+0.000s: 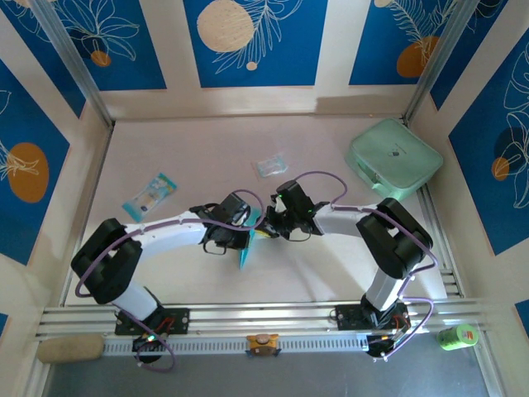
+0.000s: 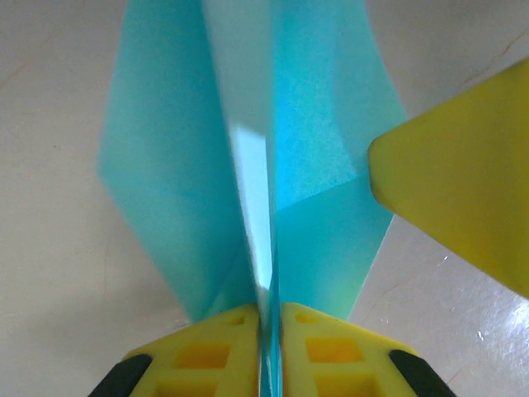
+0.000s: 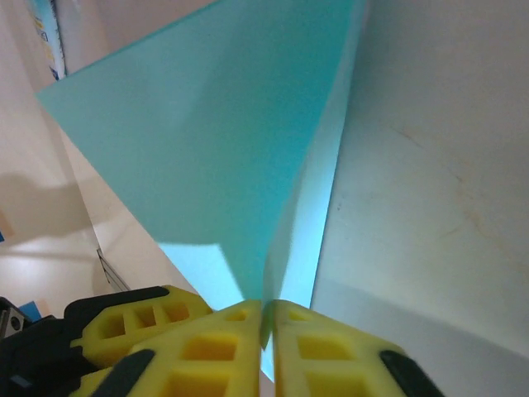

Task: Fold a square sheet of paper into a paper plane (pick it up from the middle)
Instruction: Move a paper plane to the center of the table.

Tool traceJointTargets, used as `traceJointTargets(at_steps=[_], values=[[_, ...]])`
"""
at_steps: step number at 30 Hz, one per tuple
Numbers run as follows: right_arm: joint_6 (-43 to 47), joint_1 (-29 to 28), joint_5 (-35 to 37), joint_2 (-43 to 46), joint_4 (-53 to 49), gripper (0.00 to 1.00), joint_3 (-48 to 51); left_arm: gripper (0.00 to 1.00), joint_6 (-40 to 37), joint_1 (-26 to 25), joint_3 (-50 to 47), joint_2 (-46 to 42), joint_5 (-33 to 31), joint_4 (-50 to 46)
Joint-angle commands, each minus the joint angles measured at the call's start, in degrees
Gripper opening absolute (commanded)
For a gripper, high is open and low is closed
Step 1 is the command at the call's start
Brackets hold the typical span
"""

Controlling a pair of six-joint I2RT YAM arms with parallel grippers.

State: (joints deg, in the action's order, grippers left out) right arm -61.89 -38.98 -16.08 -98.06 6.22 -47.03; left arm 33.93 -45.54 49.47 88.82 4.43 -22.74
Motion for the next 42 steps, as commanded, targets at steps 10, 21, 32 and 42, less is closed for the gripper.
traceJointTargets(at_steps=[10, 21, 32, 42], values=[[0.54, 0.31, -1.41, 0.19, -0.95, 0.02, 1.75, 0.25, -3.43, -0.55, 1.94, -1.51, 0.03, 0.0], [0.45, 0.4, -1.61, -0.04, -0.73, 0.02, 1.76, 0.28, -3.71, -0.52, 2.21, -2.55, -2.79, -0.83], [0.45, 0.4, -1.59, 0.13, -0.76, 0.02, 1.85, 0.33, -3.35, -0.53, 2.19, -1.22, -3.33, -1.65], [0.36, 0.4, -1.51, 0.07, -0.61, 0.02, 1.83, 0.33, -2.0, -0.59, 1.8, -0.23, -2.14, -2.55]])
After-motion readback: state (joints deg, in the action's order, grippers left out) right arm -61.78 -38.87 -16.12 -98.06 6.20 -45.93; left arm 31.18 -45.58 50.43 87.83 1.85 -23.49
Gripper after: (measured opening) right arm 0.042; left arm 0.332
